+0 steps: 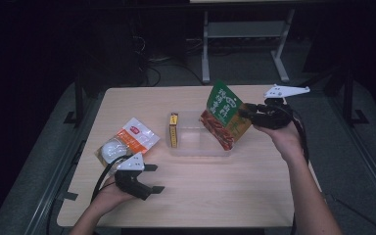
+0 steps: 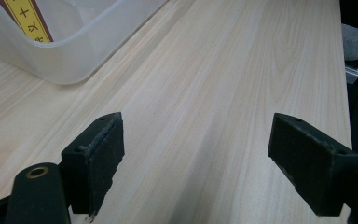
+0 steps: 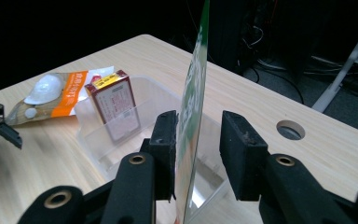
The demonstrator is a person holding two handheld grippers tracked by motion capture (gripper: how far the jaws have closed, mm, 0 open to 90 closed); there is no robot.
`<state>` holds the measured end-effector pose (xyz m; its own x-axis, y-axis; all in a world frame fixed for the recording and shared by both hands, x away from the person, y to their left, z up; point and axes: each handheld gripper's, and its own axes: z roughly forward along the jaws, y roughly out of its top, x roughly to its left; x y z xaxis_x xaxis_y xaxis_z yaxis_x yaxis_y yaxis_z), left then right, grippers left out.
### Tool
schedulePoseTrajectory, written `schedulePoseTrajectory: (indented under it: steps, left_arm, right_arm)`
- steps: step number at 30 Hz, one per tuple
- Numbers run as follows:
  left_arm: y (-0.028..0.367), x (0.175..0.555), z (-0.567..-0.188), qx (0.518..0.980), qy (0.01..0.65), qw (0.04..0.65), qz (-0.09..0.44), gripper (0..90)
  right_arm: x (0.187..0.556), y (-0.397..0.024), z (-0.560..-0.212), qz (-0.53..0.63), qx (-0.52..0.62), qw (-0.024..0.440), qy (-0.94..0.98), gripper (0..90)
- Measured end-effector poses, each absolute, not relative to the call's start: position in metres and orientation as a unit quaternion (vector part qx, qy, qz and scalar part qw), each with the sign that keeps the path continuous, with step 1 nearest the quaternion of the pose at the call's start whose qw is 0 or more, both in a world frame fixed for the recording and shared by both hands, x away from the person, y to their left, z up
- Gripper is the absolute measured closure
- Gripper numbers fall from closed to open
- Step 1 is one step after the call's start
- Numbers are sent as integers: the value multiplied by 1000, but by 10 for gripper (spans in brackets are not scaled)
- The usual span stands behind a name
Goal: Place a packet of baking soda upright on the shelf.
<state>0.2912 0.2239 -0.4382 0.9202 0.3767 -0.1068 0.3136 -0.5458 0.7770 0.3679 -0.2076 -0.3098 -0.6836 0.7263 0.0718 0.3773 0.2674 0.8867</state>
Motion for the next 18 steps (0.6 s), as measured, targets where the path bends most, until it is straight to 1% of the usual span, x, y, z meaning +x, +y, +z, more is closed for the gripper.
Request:
schedulePoseTrajectory:
  steps: [2, 5, 6, 11, 18]
  left_arm:
    - [223, 291, -439, 878, 197, 435, 36, 180]
    - [223, 291, -439, 878, 197, 434, 36, 180]
    - [223, 291, -439, 879, 196, 433, 37, 180]
    - [223, 291, -438, 878, 196, 435, 37, 180]
    - [224, 290, -437, 877, 196, 437, 43, 181]
  right_arm:
    - [363, -210, -312, 490, 357, 175, 776, 661]
    - [360, -213, -317, 487, 358, 173, 778, 695]
    - [360, -213, -318, 486, 359, 172, 778, 715]
    - [360, -217, -319, 496, 361, 173, 770, 887]
    - [361, -212, -315, 497, 354, 184, 771, 900]
